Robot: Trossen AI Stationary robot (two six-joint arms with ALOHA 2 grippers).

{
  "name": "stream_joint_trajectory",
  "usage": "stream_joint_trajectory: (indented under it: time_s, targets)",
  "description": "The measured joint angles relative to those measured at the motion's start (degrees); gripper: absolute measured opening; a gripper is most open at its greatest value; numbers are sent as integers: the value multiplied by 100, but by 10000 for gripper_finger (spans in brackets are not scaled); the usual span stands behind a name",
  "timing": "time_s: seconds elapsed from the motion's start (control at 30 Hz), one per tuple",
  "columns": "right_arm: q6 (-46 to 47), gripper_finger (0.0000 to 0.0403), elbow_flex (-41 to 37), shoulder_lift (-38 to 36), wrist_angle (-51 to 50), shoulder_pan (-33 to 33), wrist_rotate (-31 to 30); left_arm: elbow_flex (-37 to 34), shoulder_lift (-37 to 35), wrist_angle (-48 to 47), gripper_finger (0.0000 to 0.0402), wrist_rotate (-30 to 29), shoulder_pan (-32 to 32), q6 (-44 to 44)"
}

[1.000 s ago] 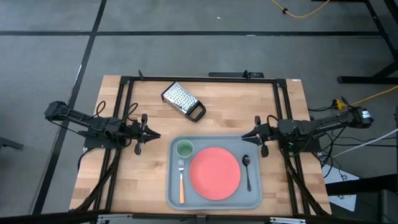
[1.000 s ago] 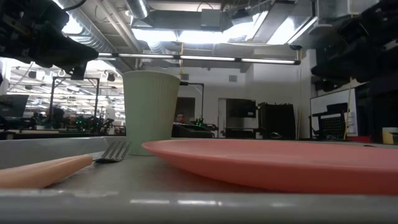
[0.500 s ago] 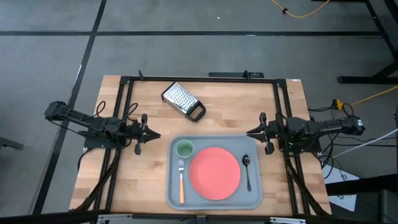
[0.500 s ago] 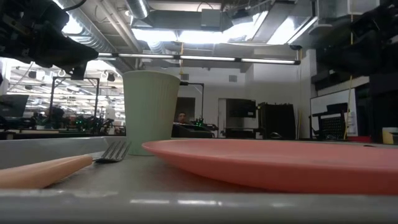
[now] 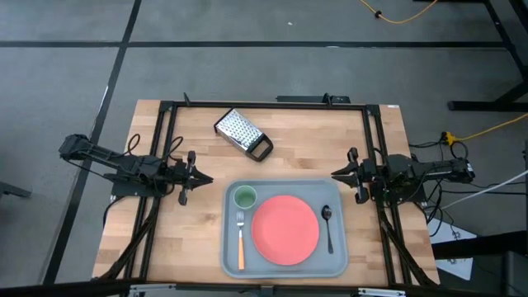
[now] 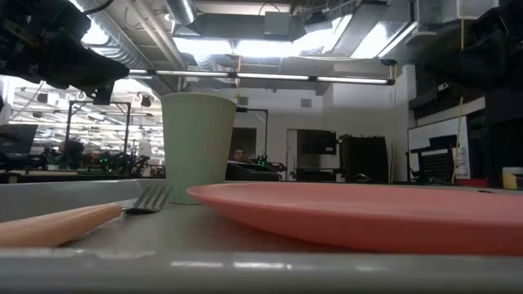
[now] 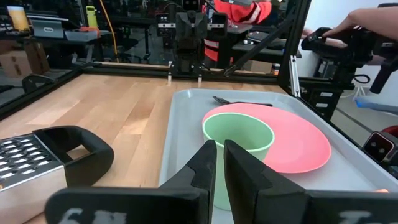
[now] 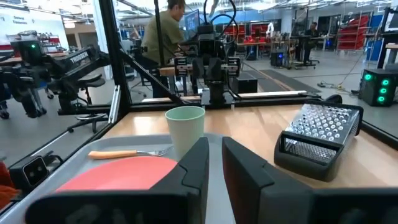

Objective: Pick and place plate/cup/fork/spoon on tray
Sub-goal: Return to Home Position

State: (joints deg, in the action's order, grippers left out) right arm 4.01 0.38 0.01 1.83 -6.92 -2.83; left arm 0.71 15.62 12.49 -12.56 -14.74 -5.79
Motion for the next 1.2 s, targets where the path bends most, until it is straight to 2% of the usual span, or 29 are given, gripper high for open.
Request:
stream_joint_trajectory:
  time_s: [1.2]
  targets:
    - [0,51,0,0,-7,-48,103,0,0,0,24,-2,-2,1]
